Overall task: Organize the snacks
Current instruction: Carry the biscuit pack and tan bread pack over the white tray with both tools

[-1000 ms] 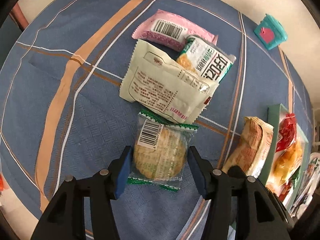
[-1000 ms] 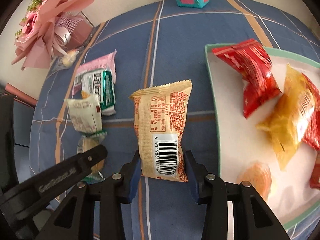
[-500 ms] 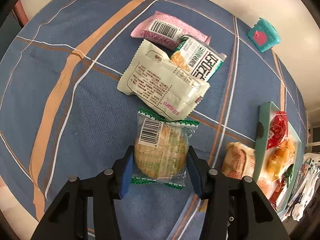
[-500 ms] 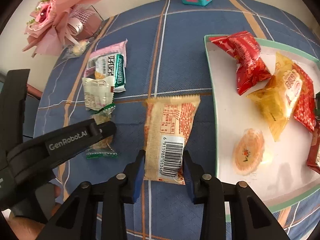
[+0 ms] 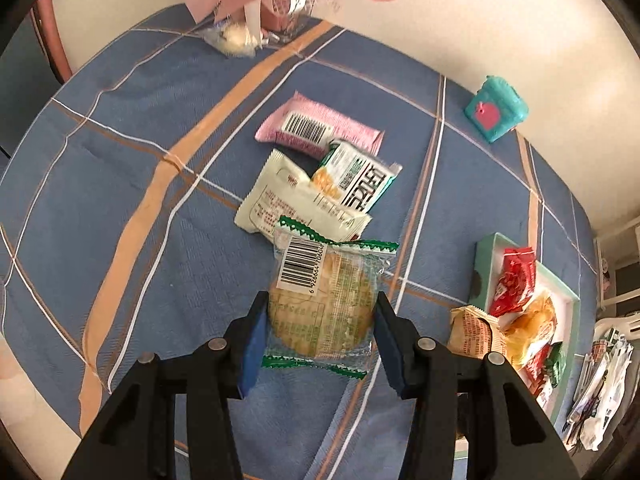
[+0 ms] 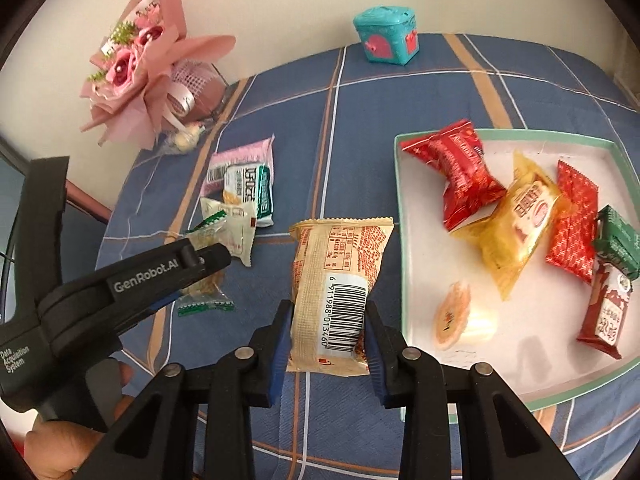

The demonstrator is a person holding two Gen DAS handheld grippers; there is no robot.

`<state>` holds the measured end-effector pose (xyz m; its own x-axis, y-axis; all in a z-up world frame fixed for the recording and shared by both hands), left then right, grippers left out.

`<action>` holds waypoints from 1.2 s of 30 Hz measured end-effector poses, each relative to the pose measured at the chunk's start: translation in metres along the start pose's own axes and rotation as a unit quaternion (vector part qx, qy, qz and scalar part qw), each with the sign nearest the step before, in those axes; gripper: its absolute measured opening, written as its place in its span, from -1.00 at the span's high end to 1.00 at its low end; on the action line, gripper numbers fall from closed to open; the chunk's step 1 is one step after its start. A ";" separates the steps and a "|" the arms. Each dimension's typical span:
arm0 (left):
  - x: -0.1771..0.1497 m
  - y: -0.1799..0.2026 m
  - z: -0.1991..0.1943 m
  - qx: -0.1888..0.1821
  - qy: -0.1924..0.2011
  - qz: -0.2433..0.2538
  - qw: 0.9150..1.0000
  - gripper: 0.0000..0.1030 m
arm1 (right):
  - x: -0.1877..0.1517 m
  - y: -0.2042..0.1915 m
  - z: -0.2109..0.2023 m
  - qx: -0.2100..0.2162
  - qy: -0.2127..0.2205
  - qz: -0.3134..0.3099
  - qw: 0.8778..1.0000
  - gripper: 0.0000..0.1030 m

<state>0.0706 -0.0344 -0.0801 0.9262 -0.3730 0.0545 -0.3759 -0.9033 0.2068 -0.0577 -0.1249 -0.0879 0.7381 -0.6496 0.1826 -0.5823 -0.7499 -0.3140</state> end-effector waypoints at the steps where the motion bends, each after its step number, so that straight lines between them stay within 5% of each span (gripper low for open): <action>1: 0.004 -0.002 -0.002 0.000 0.002 0.000 1.000 0.00 | 0.000 0.002 -0.002 0.001 0.000 0.002 1.000 0.30; 18: -0.001 0.069 0.014 0.015 0.005 0.060 0.998 0.00 | 0.016 0.085 -0.034 0.001 0.030 0.093 0.995 0.30; 36: -0.033 0.162 0.024 0.024 0.017 0.187 0.982 0.00 | 0.012 0.186 -0.071 -0.013 0.067 0.199 0.978 0.30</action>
<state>-0.0211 -0.1735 -0.0722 0.7232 -0.6739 0.1510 -0.6901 -0.7137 0.1200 -0.1818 -0.2807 -0.0776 0.4017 -0.8995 0.1717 -0.8234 -0.4368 -0.3621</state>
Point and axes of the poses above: each gripper's, at about its wrist camera, not at the fingertips, and z roughly the way its jaws point, y to its right, x to its top, the point moved 6 cm from there along z, roughly the way its jaws point, and after that the axes turned 14 degrees about -y, right-handed, at the moved point
